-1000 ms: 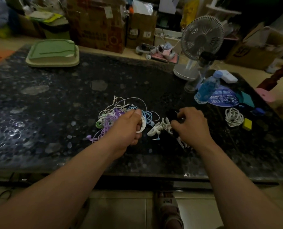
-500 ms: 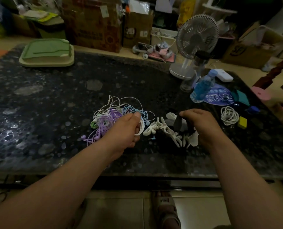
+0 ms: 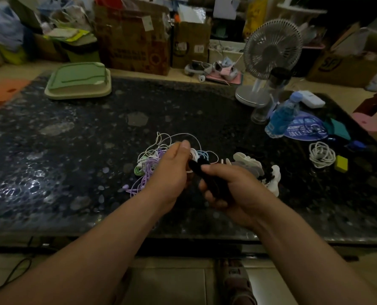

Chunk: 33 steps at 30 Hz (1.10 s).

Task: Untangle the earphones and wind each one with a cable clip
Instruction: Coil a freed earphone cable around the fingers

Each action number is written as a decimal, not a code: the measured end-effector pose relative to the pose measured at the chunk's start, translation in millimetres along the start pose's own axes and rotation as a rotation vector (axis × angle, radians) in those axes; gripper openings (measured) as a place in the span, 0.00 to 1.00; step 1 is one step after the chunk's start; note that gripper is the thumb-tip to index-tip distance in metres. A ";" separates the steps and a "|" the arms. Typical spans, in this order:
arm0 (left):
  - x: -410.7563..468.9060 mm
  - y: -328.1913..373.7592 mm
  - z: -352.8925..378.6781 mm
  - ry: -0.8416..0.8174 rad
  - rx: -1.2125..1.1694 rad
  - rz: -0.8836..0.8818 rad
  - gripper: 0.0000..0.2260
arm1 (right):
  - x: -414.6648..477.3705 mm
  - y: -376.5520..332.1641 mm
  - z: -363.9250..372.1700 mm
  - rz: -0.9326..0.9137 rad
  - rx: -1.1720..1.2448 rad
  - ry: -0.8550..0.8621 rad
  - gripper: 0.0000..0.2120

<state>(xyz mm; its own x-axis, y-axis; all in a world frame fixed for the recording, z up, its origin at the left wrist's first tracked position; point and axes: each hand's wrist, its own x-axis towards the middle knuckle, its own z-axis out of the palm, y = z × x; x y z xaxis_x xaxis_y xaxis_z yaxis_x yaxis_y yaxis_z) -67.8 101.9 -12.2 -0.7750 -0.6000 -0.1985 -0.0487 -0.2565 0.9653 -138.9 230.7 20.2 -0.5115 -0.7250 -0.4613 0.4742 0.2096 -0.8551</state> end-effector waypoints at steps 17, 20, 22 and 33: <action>-4.2 -4.8 -5.8 -0.046 0.315 0.301 0.15 | 7.3 -0.2 8.4 0.033 0.148 0.006 0.10; -4.6 -5.3 -5.0 -0.048 0.300 0.292 0.15 | 7.1 0.1 7.2 0.040 0.196 0.009 0.09; -4.3 -4.8 -5.2 -0.053 0.274 0.299 0.16 | 7.3 -0.9 4.7 0.024 0.195 0.024 0.07; -7.3 -14.8 8.4 -0.103 0.297 0.302 0.13 | 4.4 7.9 14.5 -0.138 -0.070 0.159 0.15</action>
<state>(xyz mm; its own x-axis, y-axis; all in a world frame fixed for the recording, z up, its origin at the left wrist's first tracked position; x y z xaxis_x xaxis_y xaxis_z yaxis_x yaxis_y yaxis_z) -66.8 116.4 -23.7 -0.8402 -0.5322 0.1035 0.0223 0.1568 0.9874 -127.0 219.7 14.8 -0.6769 -0.6387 -0.3659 0.3443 0.1646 -0.9243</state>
